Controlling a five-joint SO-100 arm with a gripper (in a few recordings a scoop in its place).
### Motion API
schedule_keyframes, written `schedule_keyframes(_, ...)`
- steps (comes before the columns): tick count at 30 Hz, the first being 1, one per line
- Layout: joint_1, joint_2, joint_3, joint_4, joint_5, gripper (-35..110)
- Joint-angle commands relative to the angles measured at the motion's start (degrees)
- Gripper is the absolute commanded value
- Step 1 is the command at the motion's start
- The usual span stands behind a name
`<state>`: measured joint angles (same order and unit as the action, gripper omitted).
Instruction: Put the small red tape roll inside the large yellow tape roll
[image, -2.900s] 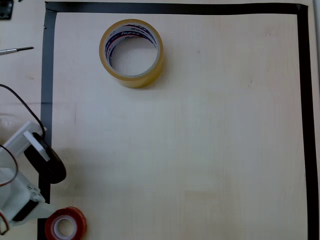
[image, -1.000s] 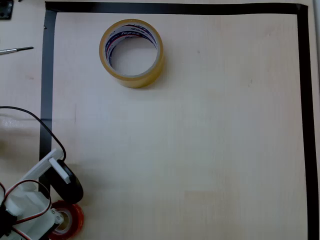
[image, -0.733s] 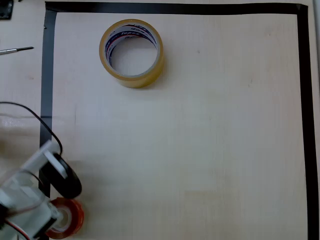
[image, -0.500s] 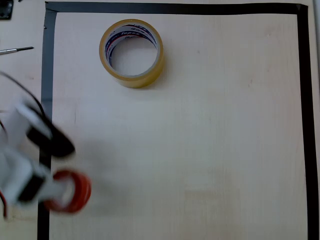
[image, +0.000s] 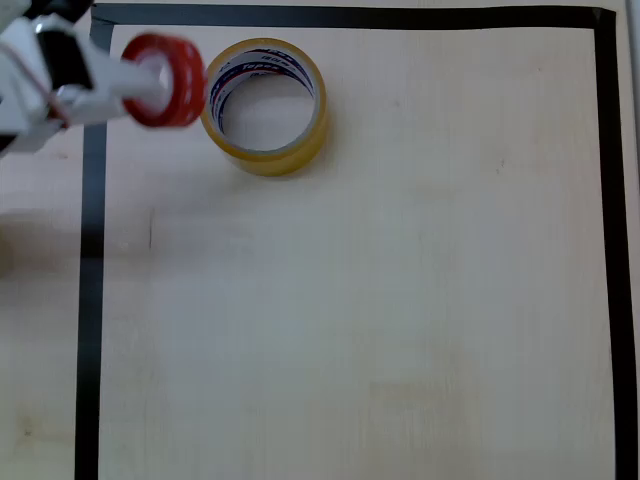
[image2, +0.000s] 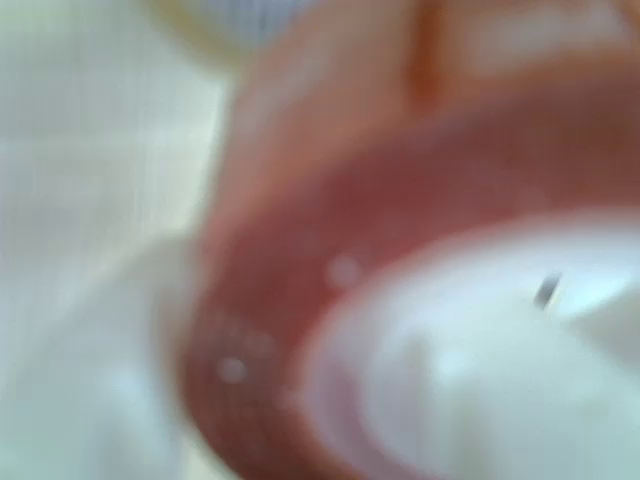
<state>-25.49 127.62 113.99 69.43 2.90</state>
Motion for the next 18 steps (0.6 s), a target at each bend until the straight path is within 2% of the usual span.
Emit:
schedule_keyframes(1,-2.72,0.09,-0.26,-4.48,1.14,0)
schedule_keyframes(6,-0.88,-2.99,5.71,-15.64,0.88,0)
schedule_keyframes(18,1.67,-12.39,12.04,-28.12,0.44,0)
